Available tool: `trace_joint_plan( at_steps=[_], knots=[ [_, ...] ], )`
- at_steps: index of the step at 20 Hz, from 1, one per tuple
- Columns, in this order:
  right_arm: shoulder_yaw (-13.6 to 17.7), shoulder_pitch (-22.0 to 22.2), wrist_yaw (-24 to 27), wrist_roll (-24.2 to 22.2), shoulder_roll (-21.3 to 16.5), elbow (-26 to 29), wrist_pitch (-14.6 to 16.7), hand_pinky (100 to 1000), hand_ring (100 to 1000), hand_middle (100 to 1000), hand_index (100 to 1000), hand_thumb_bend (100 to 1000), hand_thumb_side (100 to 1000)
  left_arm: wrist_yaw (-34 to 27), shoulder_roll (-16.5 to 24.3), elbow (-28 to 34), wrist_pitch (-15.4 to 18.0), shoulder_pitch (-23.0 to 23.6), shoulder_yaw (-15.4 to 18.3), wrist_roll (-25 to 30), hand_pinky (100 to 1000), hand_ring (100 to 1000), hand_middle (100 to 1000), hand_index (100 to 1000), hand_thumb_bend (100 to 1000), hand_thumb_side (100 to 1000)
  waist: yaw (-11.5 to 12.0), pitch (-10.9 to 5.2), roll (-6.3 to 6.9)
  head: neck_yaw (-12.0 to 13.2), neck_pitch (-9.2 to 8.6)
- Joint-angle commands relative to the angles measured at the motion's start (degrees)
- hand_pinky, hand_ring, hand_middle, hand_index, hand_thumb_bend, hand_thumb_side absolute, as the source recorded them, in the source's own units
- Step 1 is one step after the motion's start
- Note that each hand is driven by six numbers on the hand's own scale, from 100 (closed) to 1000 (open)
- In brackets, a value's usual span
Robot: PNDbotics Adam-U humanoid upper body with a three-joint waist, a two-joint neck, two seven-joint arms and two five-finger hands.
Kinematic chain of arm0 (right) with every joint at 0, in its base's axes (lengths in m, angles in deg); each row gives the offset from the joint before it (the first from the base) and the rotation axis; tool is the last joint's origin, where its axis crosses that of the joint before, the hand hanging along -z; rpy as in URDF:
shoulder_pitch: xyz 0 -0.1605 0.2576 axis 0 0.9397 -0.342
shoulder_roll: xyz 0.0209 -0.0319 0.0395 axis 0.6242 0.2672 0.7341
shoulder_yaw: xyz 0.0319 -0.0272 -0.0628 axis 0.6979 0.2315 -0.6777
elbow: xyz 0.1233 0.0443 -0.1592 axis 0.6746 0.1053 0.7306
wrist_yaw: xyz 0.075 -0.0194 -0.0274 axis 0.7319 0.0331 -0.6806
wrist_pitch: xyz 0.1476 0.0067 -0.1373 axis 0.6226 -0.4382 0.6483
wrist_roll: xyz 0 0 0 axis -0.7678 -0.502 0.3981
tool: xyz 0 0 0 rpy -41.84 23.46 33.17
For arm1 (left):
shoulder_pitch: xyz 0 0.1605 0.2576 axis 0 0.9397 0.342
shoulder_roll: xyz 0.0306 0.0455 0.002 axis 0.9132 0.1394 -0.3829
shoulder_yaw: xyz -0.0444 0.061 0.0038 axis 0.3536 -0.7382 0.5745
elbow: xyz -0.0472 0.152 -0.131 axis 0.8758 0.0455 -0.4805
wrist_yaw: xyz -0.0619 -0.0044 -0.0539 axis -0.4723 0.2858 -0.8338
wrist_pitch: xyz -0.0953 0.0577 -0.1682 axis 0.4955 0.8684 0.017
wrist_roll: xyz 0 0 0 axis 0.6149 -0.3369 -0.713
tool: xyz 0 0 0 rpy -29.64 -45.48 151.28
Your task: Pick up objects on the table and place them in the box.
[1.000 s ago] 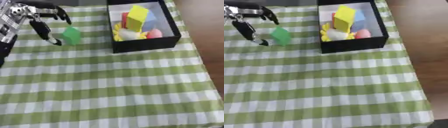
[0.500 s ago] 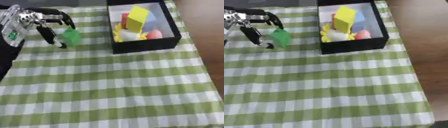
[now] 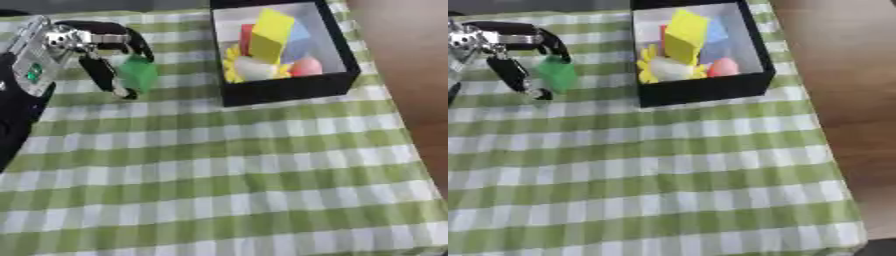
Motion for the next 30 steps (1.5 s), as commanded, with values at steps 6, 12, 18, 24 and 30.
trace_joint_plan(
  at_steps=[6, 12, 18, 24, 30],
  knots=[
    [0.5, -0.8, 0.0, -0.2, -0.8, 1.0, -0.1, 925, 723, 589, 771, 100, 337, 0.9, 1.1, 1.5, 0.3, -2.2, 1.4, -2.6, 868, 883, 840, 822, 505, 100, -0.2, 0.40, -1.01, 0.1, -0.82],
    [0.5, -0.8, -0.1, -0.2, -0.8, 1.0, -0.2, 926, 722, 587, 770, 100, 346, 1.8, 2.1, 3.0, -0.4, -3.3, 2.0, -3.5, 870, 887, 840, 823, 509, 100, -0.2, 0.70, -1.05, 0.2, -1.11],
    [0.4, -1.0, 0.0, -0.4, -0.7, 1.0, -0.2, 926, 722, 587, 770, 100, 352, 5.0, 1.4, 0.2, -1.0, -4.0, 2.9, -3.6, 867, 884, 836, 822, 488, 100, -0.5, 1.11, -1.32, 0.6, -1.53],
    [0.3, -1.4, 0.0, -0.5, -0.4, 1.0, -0.2, 927, 722, 587, 770, 100, 358, 7.1, 0.2, -3.7, -0.2, -4.0, 3.6, -3.2, 868, 885, 840, 823, 478, 100, -0.9, 1.54, -1.56, 1.1, -1.97],
    [0.4, -1.4, 0.1, -0.5, -0.2, 1.0, -0.2, 928, 723, 587, 770, 100, 369, 8.3, -0.4, -5.9, 0.2, -3.8, 4.1, -2.2, 869, 886, 843, 820, 474, 100, -1.1, 1.90, -1.65, 1.2, -2.05]
  ],
)
